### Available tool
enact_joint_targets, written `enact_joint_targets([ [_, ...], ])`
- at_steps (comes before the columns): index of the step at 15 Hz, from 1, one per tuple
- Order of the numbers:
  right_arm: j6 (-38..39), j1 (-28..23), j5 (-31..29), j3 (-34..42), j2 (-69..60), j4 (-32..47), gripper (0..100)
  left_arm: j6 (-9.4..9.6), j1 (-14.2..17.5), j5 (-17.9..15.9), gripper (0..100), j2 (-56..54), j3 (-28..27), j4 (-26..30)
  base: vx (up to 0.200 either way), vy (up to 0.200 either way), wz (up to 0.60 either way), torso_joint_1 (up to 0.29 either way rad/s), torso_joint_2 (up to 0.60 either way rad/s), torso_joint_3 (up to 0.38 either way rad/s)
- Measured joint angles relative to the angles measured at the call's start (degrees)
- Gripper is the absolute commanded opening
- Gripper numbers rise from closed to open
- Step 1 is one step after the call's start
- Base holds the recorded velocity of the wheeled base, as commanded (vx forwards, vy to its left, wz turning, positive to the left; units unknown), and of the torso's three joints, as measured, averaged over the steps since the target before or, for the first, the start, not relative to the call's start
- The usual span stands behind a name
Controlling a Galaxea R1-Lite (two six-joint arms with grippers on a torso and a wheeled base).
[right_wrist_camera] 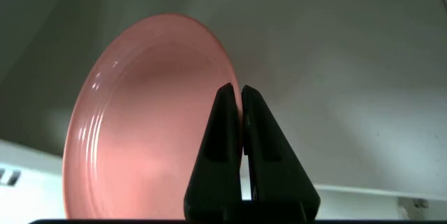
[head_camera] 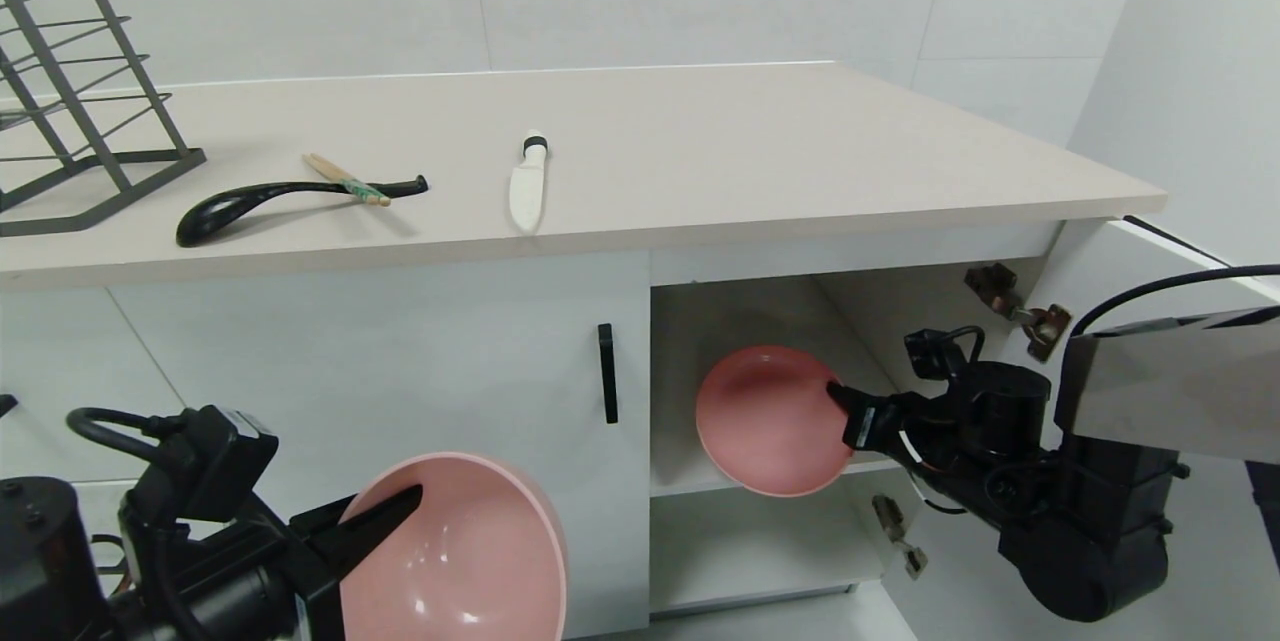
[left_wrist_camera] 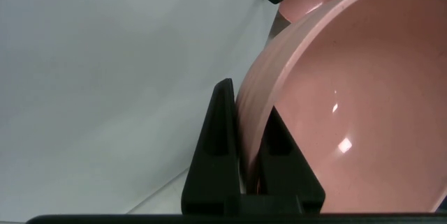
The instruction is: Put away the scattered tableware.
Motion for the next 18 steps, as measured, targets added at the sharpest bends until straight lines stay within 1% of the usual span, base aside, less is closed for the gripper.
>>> enact_joint_targets([
  [2, 1.3, -0.4, -0.1, -1.5, 1.2, 0.0, 0, 0.00, 0.0, 0.0, 0, 0.0, 0.0, -0.1, 0.000, 0.000, 0.00, 0.000, 0.00, 0.000],
  [6, 1.2, -0.6, -0.3, -3.1, 3.6, 0.0, 0, 0.00, 0.0, 0.0, 0, 0.0, 0.0, -0.1, 0.000, 0.000, 0.00, 0.000, 0.00, 0.000],
  [7, 1.2, -0.6, -1.3, -3.9, 4.4, 0.0, 0, 0.00, 0.0, 0.0, 0, 0.0, 0.0, -0.1, 0.000, 0.000, 0.00, 0.000, 0.00, 0.000],
  [9, 1.2, -0.9, -5.2, -7.3, 6.6, 0.0, 0, -0.02, 0.0, 0.0, 0, 0.0, 0.0, -0.1, 0.000, 0.000, 0.00, 0.000, 0.00, 0.000],
  [10, 1.2, -1.1, -5.8, -8.8, 7.6, 0.0, 0, -0.02, 0.0, 0.0, 0, 0.0, 0.0, -0.1, 0.000, 0.000, 0.00, 0.000, 0.00, 0.000],
  [13, 1.0, -1.3, -6.1, -11.4, 10.4, 0.0, 0, 0.00, 0.0, 0.0, 0, 0.1, 0.0, 0.0, 0.000, 0.000, 0.00, 0.000, 0.00, 0.000],
  [14, 1.0, -1.3, -6.1, -12.3, 11.3, 0.0, 0, 0.00, -0.1, 0.0, 0, 0.0, 0.0, 0.3, 0.200, 0.000, 0.00, 0.002, 0.00, 0.002],
  [18, 1.0, -1.0, -6.0, -13.8, 12.8, 0.1, 0, 0.00, -0.2, 0.1, 0, -0.1, 0.0, -0.3, 0.000, 0.000, 0.00, 0.000, 0.00, 0.000],
])
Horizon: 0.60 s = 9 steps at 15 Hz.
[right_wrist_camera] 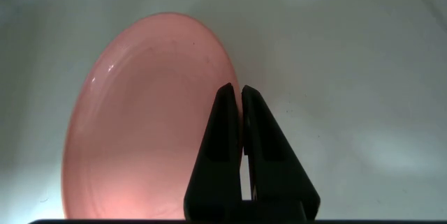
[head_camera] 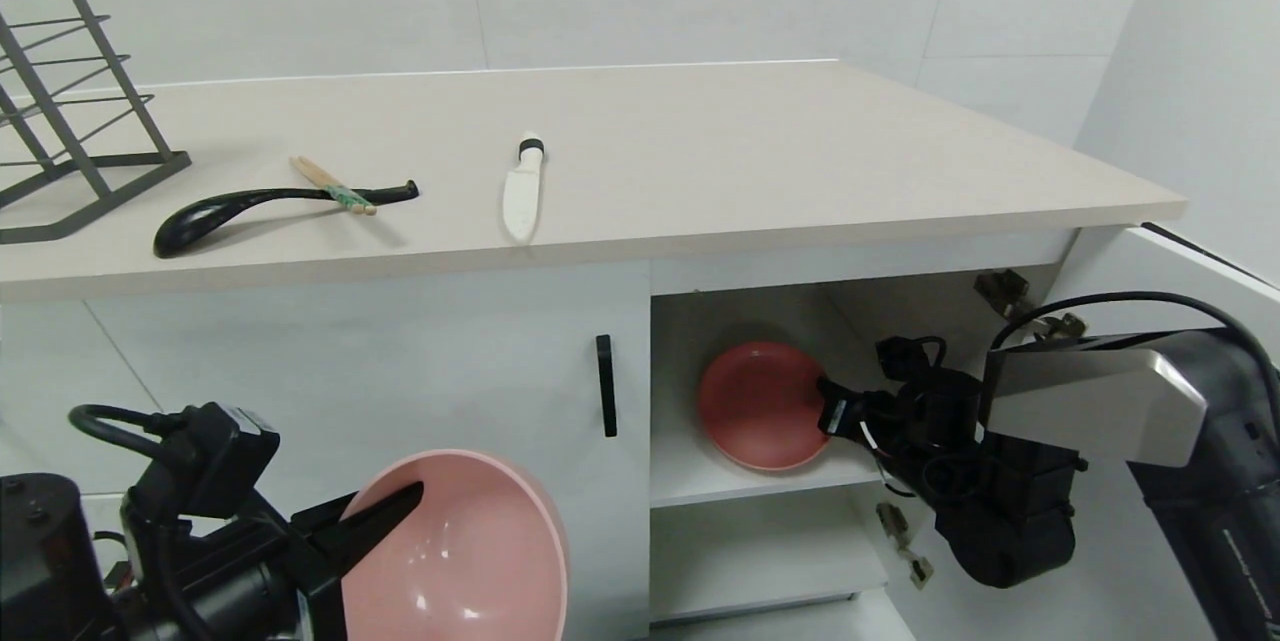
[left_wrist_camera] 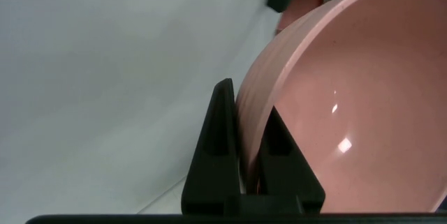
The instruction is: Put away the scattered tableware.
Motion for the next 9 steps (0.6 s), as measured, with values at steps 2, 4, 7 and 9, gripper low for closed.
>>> enact_joint_targets([
  [2, 0.0, 0.2, 0.2, -0.2, 0.2, -0.2, 0, 0.00, -0.1, -0.1, 0, -0.1, 0.0, 0.0, 0.000, 0.000, 0.00, 0.000, 0.00, 0.000],
  [4, 0.0, 0.2, 0.2, -0.2, 0.6, -0.1, 0, 0.00, -0.1, -0.1, 0, -0.1, 0.0, 0.0, 0.000, 0.000, 0.00, 0.000, 0.00, 0.000],
  [7, 0.0, 0.3, 0.2, -1.3, 1.6, -0.2, 0, 0.00, -0.1, -0.1, 0, -0.1, 0.0, 0.0, 0.000, 0.000, 0.00, 0.000, 0.00, 0.000],
  [9, 0.1, 0.2, 0.2, -3.1, 3.1, -0.1, 0, 0.02, -0.1, -0.1, 0, -0.1, 0.0, -0.1, 0.000, 0.000, 0.00, 0.000, 0.00, 0.000],
])
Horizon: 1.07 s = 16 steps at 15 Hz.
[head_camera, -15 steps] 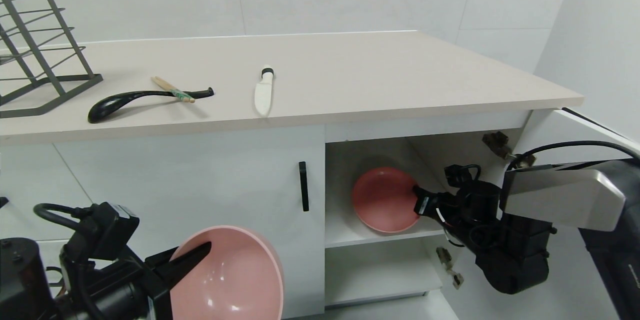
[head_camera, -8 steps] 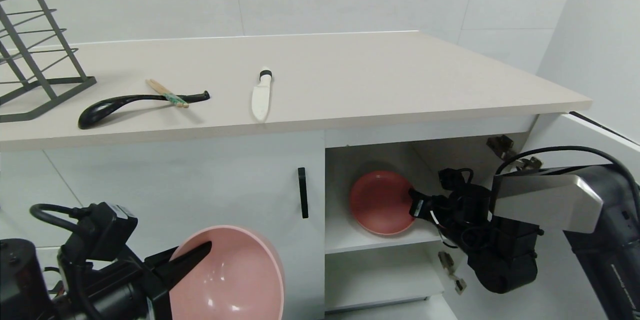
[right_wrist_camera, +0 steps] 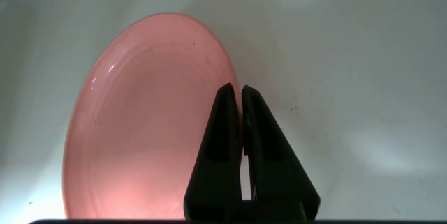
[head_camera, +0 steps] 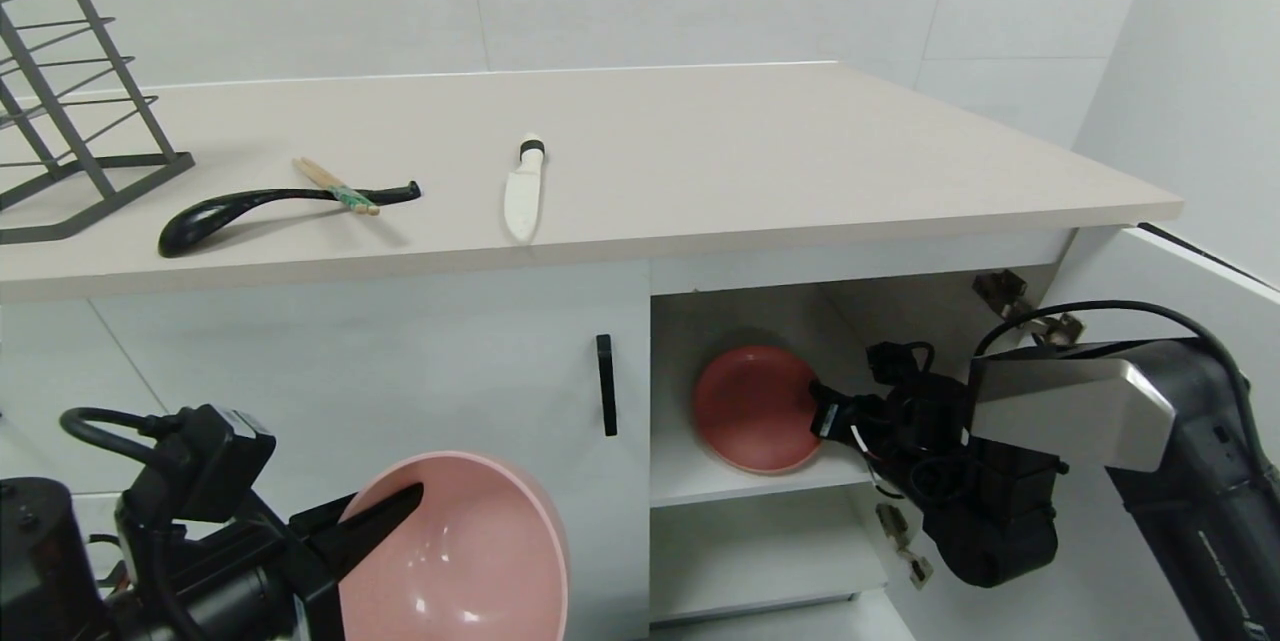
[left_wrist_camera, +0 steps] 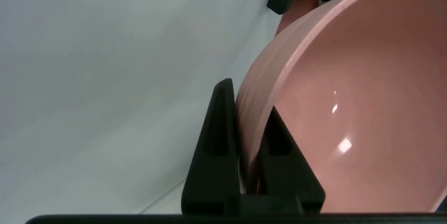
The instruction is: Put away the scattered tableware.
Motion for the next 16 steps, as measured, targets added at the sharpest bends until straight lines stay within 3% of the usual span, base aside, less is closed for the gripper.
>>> enact_joint_targets([
  [10, 0.7, -0.1, -0.7, -6.1, 3.4, 0.0, 0, -0.02, 0.2, 0.0, 0, -0.4, 0.0, -0.1, 0.000, 0.000, 0.00, 0.000, 0.00, 0.000],
  [11, 0.7, -0.2, -0.7, -6.3, 3.4, 0.1, 100, 0.00, 0.2, 0.0, 0, -0.5, 0.0, -0.1, 0.000, 0.000, 0.00, 0.000, 0.00, 0.000],
  [16, 0.5, -0.6, -0.9, -6.3, 3.8, 0.0, 100, 0.02, 0.4, 0.0, 0, -2.3, -0.2, -0.1, 0.000, 0.000, 0.00, 0.000, 0.00, 0.000],
])
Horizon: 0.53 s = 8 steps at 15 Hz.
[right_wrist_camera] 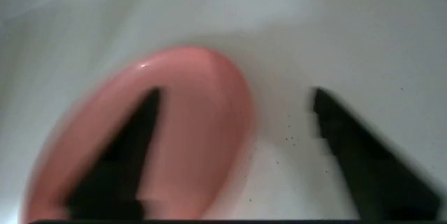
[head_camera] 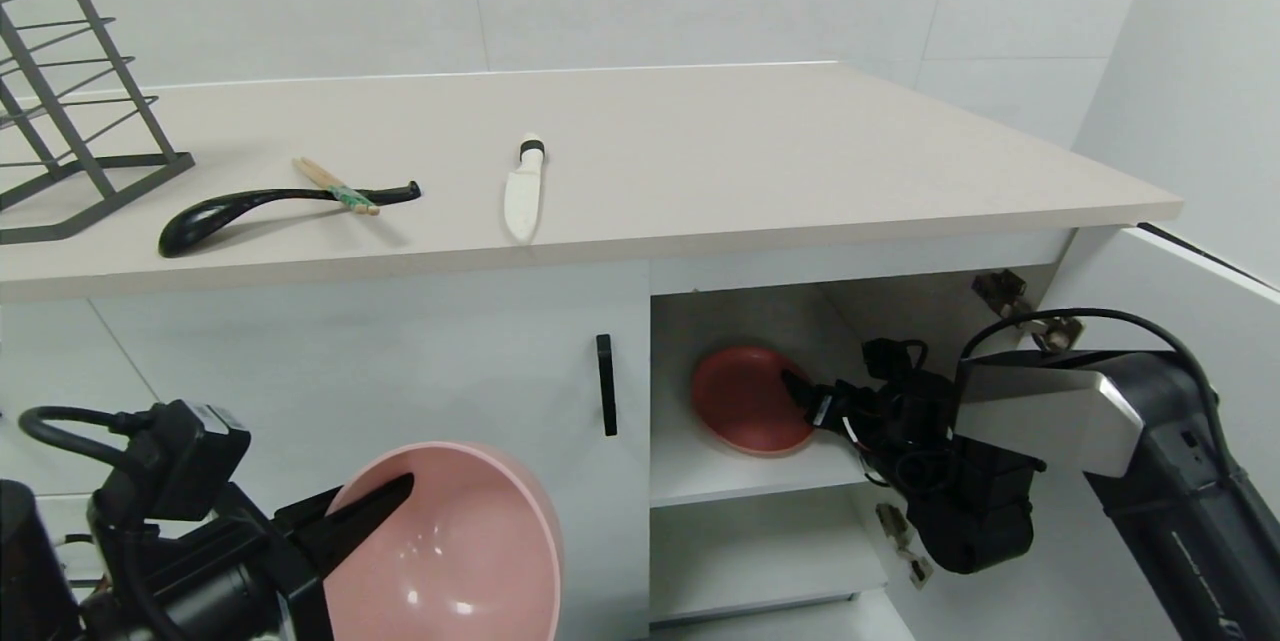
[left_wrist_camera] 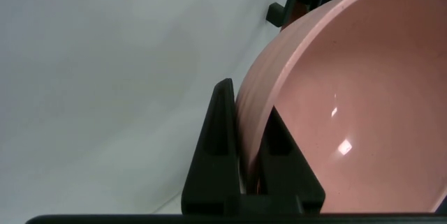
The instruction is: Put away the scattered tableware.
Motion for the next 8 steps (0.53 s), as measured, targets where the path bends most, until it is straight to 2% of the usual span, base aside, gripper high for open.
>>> enact_joint_targets([
  [1, -0.2, 0.0, 0.0, 0.0, 0.0, 0.0, 100, 0.06, 0.0, 0.0, 0, -0.2, 0.0, 0.0, 0.000, 0.000, 0.00, 0.000, 0.00, 0.000],
  [3, -0.8, 0.1, -0.2, 0.0, -0.1, 0.0, 100, 2.71, 0.0, 0.0, 0, -1.1, -0.1, 0.0, 0.000, 0.000, 0.00, 0.000, 0.00, 0.000],
  [4, -1.0, -0.1, -0.8, 0.0, -0.5, 0.0, 100, 3.38, -0.1, 0.1, 0, -1.3, 0.0, 0.1, 0.000, 0.000, 0.00, 0.000, 0.00, 0.000],
  [6, -1.1, -0.4, -1.7, 1.7, -2.1, 0.0, 100, 3.63, 0.0, 0.1, 0, -1.6, 0.1, 0.1, 0.000, 0.000, 0.00, 0.000, 0.00, 0.000],
  [8, -1.3, -0.2, -1.8, 7.0, -5.6, 0.0, 100, 3.61, 0.0, 0.1, 0, -1.8, 0.1, 0.0, 0.000, 0.000, 0.00, 0.000, 0.00, 0.000],
])
